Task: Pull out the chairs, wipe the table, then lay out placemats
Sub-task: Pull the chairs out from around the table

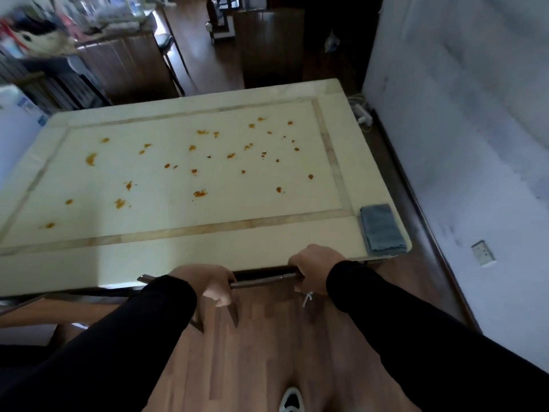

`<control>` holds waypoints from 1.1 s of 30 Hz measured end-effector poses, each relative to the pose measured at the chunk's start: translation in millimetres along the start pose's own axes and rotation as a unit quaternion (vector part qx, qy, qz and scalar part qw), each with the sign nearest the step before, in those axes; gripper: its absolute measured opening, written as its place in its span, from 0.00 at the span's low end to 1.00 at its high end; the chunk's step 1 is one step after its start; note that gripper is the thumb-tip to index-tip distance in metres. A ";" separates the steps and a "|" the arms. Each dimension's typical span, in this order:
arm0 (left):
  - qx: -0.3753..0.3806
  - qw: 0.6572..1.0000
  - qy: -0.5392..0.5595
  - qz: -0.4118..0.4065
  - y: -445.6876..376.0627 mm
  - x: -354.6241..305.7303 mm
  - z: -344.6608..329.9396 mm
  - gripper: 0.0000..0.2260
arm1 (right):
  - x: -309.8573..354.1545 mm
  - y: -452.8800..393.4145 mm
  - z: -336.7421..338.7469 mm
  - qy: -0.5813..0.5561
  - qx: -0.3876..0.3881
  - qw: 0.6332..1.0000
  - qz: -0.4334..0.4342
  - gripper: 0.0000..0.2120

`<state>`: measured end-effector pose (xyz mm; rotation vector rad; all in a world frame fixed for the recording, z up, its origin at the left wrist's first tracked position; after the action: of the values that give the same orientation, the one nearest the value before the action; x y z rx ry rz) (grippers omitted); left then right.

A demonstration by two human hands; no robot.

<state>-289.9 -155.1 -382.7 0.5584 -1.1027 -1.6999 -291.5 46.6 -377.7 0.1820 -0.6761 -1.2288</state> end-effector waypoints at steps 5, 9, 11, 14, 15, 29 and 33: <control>-0.004 0.998 -0.009 -0.063 4.9 -76.7 67.8 0.25 | -50.2 29.0 46.7 -0.097 -0.061 0.993 -0.025 0.37; -0.039 0.953 0.282 -0.106 -2.0 -147.2 129.7 0.17 | -111.5 53.3 85.0 -0.141 -0.131 0.980 -0.041 0.32; -0.108 0.928 0.339 -0.109 -10.1 -179.2 169.9 0.08 | -148.5 64.0 100.9 -0.141 -0.161 0.975 -0.053 0.29; -0.206 0.882 0.416 -0.081 -21.7 -225.6 222.9 0.04 | -204.7 82.0 119.3 -0.134 -0.171 0.975 -0.049 0.26; -0.223 0.858 0.457 -0.070 -27.3 -242.4 235.8 0.05 | -224.1 88.5 125.0 -0.128 -0.169 0.976 -0.042 0.25; -0.160 0.452 0.877 0.032 -44.4 -376.1 322.2 0.11 | -433.9 89.5 239.5 -0.409 -0.221 0.880 -0.091 0.20; -0.171 0.383 0.907 0.023 -64.6 -371.5 356.5 0.07 | -456.7 58.8 248.0 -0.568 -0.180 0.794 -0.122 0.12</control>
<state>-449.5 334.1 -315.9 1.4261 0.8845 -0.2859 -462.1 538.1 -325.5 -0.9050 -1.4514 -1.6503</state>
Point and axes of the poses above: each hand's wrist, its own y-axis away from the middle knuckle, its own z-axis out of the back of the hand, x = y × z, the point moved 8 cm from there along -y, towards the middle knuckle, and after that the axes turned 10 degrees about -y, right-handed, at the moved point
